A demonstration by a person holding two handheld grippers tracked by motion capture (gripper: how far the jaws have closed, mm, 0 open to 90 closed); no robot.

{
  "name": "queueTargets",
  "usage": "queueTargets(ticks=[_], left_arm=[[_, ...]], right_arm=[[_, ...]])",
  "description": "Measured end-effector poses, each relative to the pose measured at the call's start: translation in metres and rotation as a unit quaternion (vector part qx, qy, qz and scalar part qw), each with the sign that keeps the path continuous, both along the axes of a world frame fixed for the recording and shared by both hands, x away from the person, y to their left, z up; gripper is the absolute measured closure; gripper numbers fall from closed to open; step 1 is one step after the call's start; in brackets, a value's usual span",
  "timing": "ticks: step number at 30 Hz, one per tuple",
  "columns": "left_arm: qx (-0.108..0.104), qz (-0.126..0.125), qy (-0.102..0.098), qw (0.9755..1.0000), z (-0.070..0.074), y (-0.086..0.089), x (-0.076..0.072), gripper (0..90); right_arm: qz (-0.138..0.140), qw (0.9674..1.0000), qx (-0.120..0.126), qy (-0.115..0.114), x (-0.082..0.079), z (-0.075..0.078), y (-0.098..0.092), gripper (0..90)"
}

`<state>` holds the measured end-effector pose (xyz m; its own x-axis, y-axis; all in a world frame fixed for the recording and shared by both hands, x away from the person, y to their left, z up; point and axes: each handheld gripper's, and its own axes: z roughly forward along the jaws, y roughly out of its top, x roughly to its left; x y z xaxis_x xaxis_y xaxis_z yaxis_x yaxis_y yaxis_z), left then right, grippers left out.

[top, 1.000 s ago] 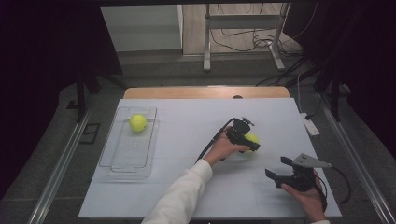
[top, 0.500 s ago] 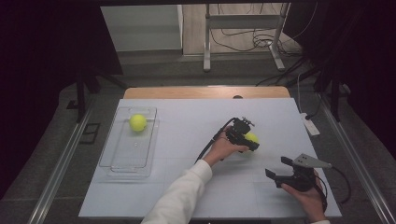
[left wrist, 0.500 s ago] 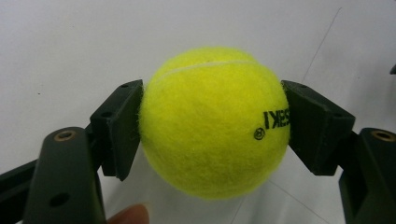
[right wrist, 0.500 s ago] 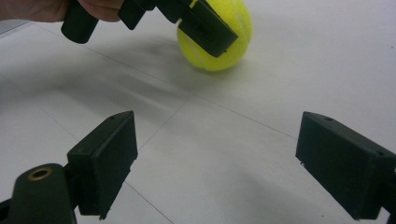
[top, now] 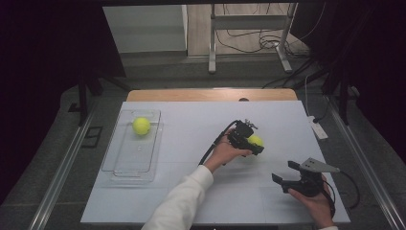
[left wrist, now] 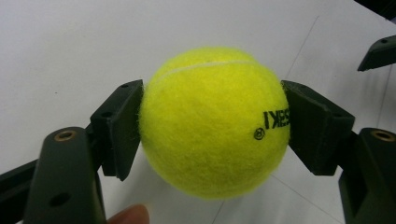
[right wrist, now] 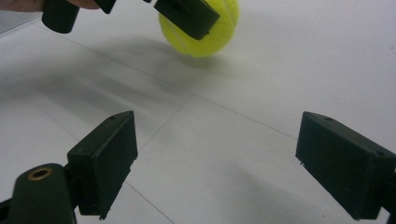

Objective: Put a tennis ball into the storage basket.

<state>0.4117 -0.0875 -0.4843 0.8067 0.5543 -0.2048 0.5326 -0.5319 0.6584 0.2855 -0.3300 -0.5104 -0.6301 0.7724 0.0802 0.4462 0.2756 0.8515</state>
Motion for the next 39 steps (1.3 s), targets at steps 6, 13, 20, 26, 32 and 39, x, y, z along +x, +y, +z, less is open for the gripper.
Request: queueTargets(ticks=[6,13,20,26,32,39], left_arm=[[0.000,-0.001,-0.007,1.0000,0.006,0.008,-0.004,27.1],[-0.007,0.002,-0.018,0.9998,0.014,0.013,-0.009,27.2],[-0.008,0.001,-0.025,0.9996,0.020,0.016,-0.013,27.1],[-0.010,0.003,-0.031,0.9995,0.025,0.020,-0.015,27.1],[-0.013,0.006,-0.036,0.9993,0.028,0.026,-0.017,27.2],[-0.017,0.009,-0.040,0.9990,0.031,0.032,-0.019,27.2]], right_arm=[[-0.001,1.0000,0.000,0.000,0.000,0.000,0.000,13.4],[-0.002,1.0000,-0.001,-0.001,0.000,0.000,0.000,13.4],[-0.002,1.0000,-0.001,0.000,-0.001,0.000,0.000,13.3],[-0.003,1.0000,-0.002,0.000,-0.001,0.000,0.000,13.4],[-0.003,1.0000,-0.002,0.000,-0.001,0.000,0.001,13.3],[-0.003,1.0000,-0.003,0.000,-0.001,0.000,0.001,13.4]])
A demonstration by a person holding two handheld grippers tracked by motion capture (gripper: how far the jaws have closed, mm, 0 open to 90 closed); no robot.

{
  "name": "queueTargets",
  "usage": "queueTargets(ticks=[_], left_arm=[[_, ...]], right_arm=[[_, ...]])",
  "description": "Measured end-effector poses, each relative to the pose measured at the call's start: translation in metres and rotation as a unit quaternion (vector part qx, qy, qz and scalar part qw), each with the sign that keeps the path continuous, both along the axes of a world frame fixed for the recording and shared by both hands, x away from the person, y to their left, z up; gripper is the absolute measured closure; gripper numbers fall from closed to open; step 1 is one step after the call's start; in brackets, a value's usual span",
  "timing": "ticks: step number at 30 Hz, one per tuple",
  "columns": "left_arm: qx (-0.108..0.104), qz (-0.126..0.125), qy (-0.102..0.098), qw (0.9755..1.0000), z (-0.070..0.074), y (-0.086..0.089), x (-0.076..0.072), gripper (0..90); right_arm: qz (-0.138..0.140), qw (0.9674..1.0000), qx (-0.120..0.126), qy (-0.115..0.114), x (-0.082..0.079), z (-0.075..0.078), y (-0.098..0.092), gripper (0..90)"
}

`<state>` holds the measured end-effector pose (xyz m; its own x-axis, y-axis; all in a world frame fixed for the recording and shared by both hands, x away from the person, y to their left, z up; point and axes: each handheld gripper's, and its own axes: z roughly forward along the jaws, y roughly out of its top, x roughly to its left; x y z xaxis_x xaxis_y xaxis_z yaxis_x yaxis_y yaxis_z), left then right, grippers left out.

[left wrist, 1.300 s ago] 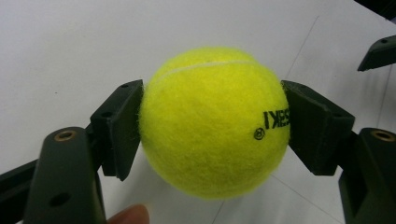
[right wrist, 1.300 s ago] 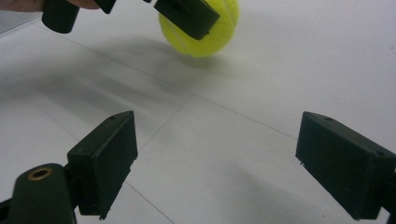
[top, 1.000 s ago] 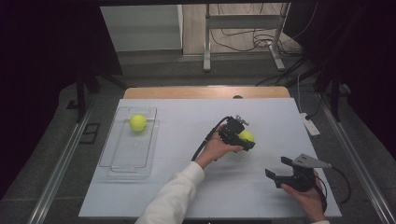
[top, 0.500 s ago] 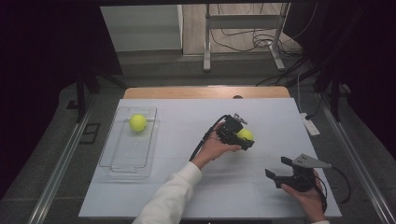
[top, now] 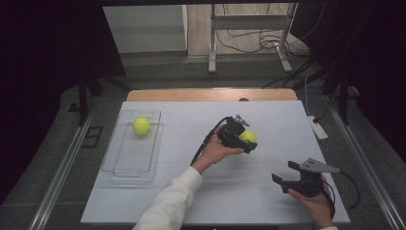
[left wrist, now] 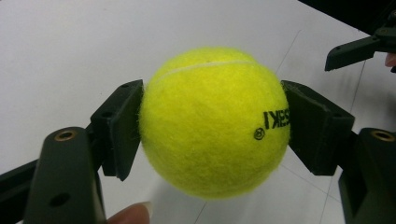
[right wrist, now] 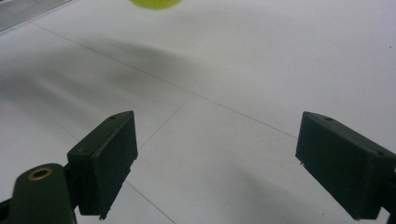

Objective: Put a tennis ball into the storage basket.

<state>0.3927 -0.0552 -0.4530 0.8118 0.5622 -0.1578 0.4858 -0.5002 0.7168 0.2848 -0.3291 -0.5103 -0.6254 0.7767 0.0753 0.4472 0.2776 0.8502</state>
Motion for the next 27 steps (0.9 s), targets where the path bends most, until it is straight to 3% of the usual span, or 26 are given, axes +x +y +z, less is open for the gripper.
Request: queueTargets(ticks=[27], left_arm=[[-0.025,0.004,-0.024,0.9994,0.011,0.017,-0.015,27.1]], right_arm=[[-0.002,1.0000,-0.003,0.001,0.000,-0.001,0.000,13.4]])
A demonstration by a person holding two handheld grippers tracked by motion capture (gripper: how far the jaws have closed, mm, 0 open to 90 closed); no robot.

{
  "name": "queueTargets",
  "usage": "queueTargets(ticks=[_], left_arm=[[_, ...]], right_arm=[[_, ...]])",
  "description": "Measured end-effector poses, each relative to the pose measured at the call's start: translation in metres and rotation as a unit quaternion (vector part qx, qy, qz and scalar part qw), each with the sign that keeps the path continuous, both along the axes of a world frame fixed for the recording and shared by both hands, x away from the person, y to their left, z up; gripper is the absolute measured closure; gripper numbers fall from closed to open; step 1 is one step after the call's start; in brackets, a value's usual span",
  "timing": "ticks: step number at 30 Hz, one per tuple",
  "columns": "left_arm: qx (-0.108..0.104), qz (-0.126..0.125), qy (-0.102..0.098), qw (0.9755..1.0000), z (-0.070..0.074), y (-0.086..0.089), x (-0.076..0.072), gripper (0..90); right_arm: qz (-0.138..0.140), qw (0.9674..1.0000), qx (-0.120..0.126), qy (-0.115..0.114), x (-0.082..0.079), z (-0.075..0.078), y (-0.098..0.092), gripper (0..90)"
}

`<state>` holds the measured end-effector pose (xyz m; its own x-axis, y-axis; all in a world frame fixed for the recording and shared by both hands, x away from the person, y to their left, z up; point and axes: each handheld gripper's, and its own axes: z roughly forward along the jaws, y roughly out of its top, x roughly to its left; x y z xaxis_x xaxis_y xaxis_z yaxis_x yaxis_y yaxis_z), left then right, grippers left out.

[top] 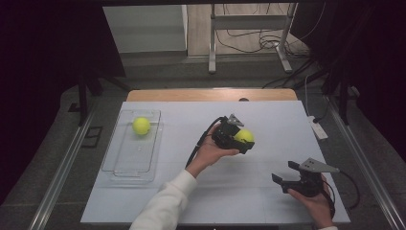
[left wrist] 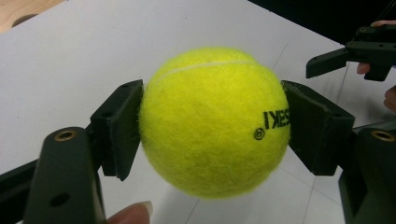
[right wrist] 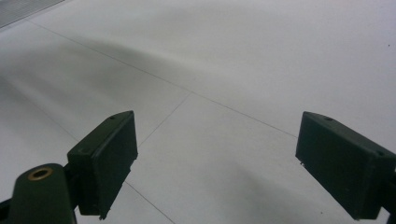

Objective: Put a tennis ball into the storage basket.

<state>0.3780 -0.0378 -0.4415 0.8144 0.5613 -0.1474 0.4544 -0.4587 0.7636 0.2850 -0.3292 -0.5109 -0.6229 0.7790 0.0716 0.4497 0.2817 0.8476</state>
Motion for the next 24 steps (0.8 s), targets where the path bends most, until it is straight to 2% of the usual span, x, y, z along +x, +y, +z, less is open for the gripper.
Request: queueTargets(ticks=[24], left_arm=[[-0.012,0.019,-0.014,0.9997,0.008,0.028,-0.007,27.1]], right_arm=[[-0.002,1.0000,0.001,-0.001,0.000,0.000,-0.001,13.4]])
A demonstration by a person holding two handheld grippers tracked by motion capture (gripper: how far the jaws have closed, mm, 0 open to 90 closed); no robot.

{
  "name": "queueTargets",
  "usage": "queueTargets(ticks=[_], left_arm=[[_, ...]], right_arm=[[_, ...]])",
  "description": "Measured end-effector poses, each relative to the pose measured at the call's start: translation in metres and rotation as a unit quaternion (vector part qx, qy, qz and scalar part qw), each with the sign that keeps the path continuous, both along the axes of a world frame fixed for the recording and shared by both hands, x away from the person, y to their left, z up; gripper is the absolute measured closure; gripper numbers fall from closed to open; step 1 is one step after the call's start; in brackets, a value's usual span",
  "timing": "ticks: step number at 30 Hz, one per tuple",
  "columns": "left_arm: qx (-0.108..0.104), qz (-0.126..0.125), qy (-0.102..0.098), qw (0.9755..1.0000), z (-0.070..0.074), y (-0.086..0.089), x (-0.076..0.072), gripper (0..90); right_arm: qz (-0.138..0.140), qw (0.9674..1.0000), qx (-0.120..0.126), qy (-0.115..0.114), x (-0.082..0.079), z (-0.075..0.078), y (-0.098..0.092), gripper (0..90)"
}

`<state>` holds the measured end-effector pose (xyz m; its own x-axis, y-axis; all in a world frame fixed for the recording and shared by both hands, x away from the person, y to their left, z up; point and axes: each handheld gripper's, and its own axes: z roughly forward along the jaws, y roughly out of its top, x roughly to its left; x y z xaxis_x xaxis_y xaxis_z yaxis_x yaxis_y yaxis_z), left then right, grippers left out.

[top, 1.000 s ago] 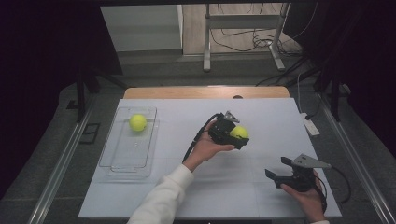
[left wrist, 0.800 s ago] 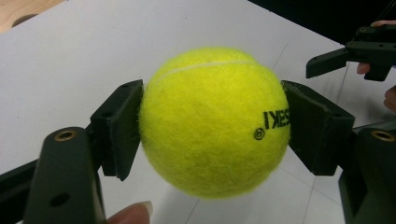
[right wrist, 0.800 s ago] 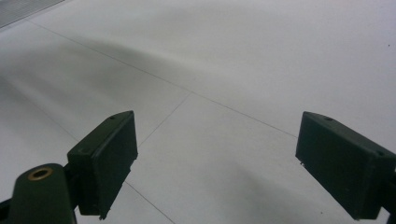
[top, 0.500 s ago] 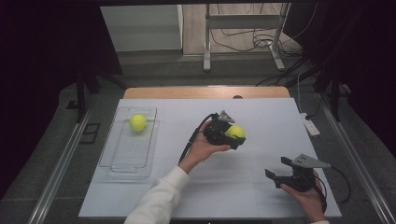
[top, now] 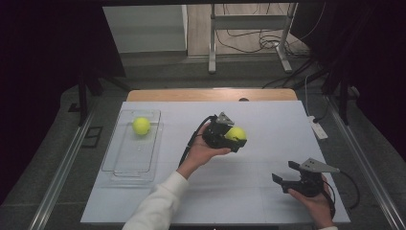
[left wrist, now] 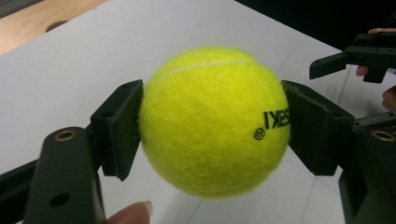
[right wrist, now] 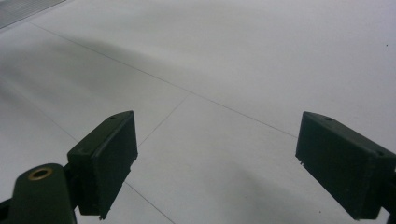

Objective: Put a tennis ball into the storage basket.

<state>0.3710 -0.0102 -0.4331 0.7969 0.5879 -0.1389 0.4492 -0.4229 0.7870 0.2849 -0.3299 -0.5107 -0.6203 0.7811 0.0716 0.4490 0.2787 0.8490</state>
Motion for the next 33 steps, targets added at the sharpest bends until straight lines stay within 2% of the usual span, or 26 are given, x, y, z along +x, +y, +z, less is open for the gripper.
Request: queueTargets(ticks=[33], left_arm=[[-0.020,0.023,-0.025,0.9992,0.012,0.034,-0.017,27.1]], right_arm=[[-0.001,1.0000,-0.003,-0.001,-0.001,0.000,0.001,13.4]])
